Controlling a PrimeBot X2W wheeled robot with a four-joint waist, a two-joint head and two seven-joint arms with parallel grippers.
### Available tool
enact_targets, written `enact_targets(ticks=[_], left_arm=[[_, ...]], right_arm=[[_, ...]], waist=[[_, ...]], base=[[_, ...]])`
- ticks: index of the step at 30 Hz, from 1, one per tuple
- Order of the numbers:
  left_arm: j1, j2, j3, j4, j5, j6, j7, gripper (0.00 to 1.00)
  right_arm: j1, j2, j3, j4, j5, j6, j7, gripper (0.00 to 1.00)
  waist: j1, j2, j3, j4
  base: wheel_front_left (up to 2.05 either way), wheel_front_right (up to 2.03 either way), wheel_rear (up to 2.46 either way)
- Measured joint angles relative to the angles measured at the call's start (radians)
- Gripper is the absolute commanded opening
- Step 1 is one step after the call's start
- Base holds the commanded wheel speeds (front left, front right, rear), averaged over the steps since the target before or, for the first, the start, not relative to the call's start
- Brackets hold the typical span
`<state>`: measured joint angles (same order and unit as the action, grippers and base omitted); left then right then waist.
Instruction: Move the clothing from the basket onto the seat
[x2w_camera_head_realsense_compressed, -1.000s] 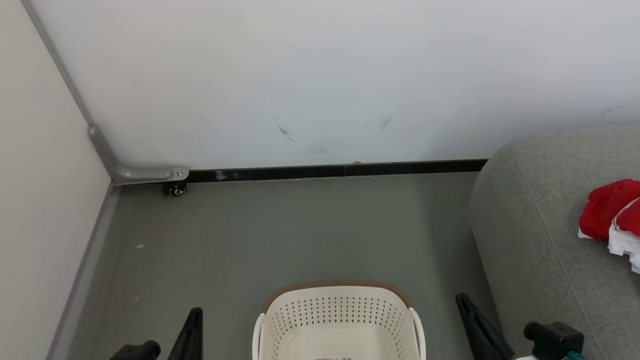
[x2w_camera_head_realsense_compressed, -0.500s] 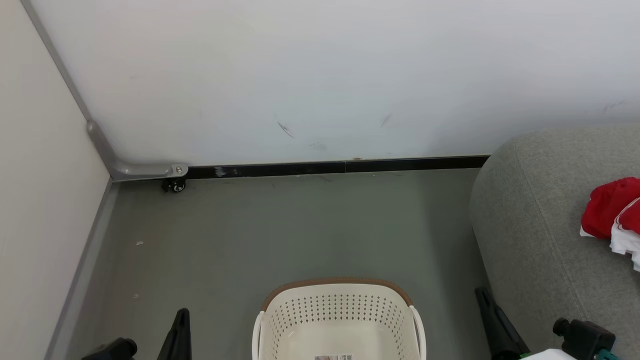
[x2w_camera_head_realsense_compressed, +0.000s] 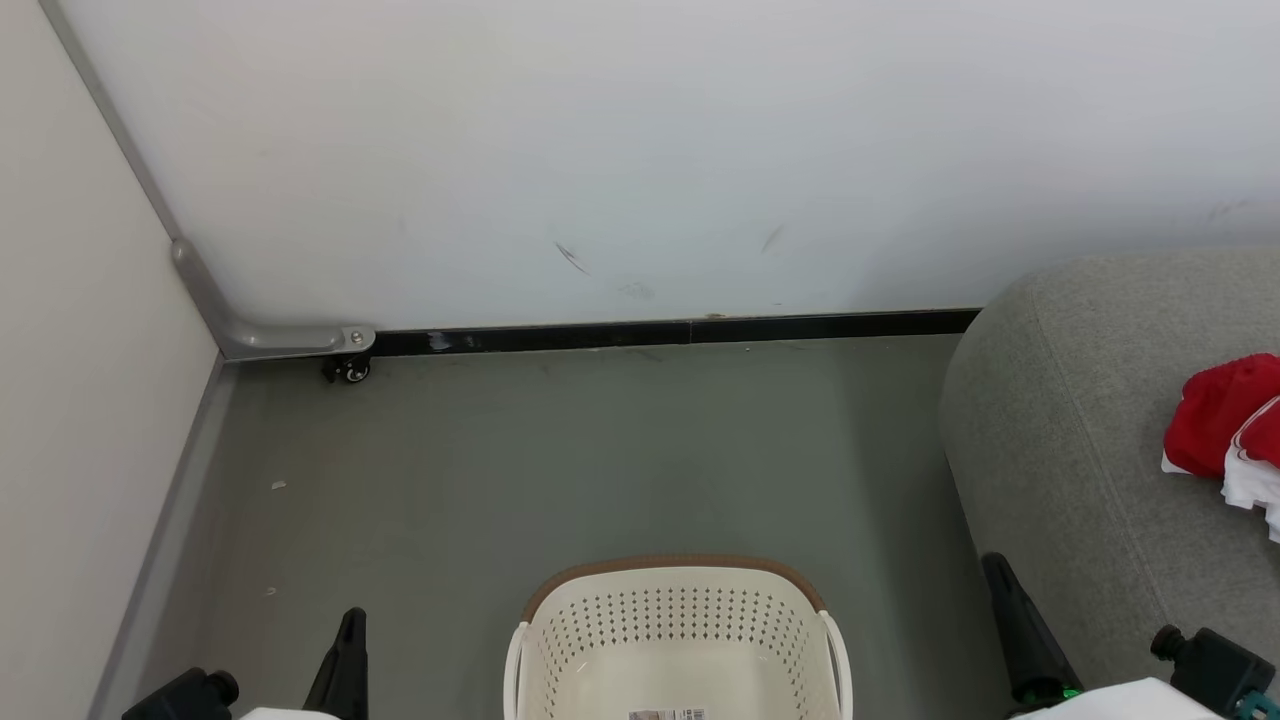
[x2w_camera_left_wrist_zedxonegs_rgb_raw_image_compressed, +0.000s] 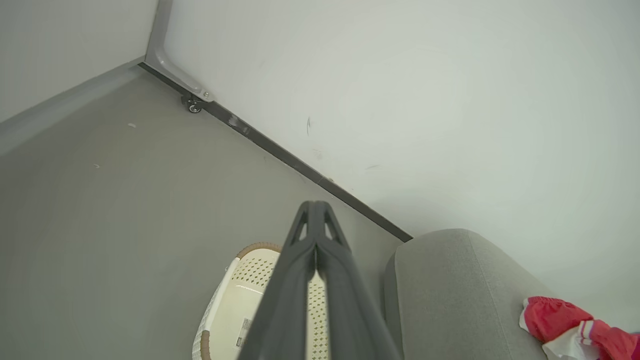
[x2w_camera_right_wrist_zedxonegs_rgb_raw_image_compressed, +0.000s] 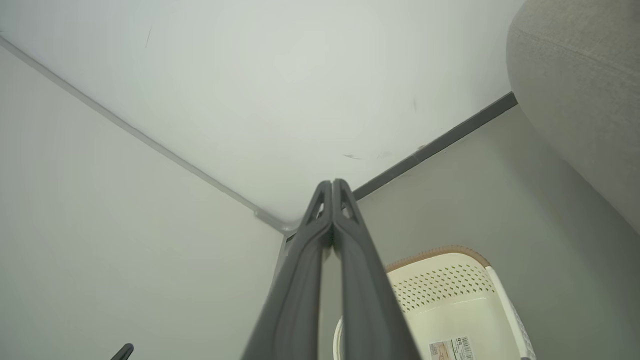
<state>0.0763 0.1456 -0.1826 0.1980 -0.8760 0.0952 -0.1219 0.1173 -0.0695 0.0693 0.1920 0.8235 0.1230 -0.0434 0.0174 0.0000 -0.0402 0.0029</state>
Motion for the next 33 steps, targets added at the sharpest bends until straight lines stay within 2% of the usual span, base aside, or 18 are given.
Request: enact_targets(ticks=[6,22,33], left_arm=[[-0.002,-0.007,0.021,0.001,-0.079,-0.018,0.022,0.0],[-0.041,-0.026,0.078,0.018,-0.296,-0.072,0.076,0.0],[-0.063,-0.036,0.118,0.029,-0.442,-0.115,0.107,0.0]], right_arm=[[-0.009,-0.005,-0.006,0.007,0.093,0.0,0.002,0.0],[-0.066,-0.022,-0.029,0.03,0.338,0.0,0.021,0.0],[-0.091,-0.032,-0.04,0.04,0.508,0.0,0.032,0.0]], waist=[[-0.0007,0.0,0.001,0.0],[-0.0136,0.0,0.019,-0.001],[-0.0162,0.0,0.03,-0.002]], base=[[0.0,0.0,0.0],[0.0,0.0,0.0],[0.0,0.0,0.0]])
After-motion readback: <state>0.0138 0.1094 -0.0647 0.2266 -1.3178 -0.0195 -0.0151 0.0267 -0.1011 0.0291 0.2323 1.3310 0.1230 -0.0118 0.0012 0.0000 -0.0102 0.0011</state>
